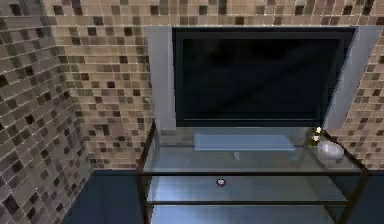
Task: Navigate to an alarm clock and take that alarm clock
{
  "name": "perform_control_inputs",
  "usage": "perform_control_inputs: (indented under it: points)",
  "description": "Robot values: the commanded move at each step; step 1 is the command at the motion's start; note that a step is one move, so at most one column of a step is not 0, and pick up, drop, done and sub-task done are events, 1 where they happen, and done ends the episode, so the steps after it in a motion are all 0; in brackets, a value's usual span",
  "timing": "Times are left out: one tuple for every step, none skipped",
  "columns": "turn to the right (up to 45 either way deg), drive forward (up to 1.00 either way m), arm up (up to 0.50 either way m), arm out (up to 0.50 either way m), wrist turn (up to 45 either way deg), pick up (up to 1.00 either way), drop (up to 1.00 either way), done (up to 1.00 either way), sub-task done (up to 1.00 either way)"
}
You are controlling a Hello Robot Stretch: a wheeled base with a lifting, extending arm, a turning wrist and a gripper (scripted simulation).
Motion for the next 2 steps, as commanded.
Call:
perform_control_inputs:
  points:
    - [45.0, 0.0, 0.0, 0.0, 0.0, 0.0, 0.0, 0.0, 0.0]
    - [45.0, 0.0, 0.0, 0.0, 0.0, 0.0, 0.0, 0.0, 0.0]
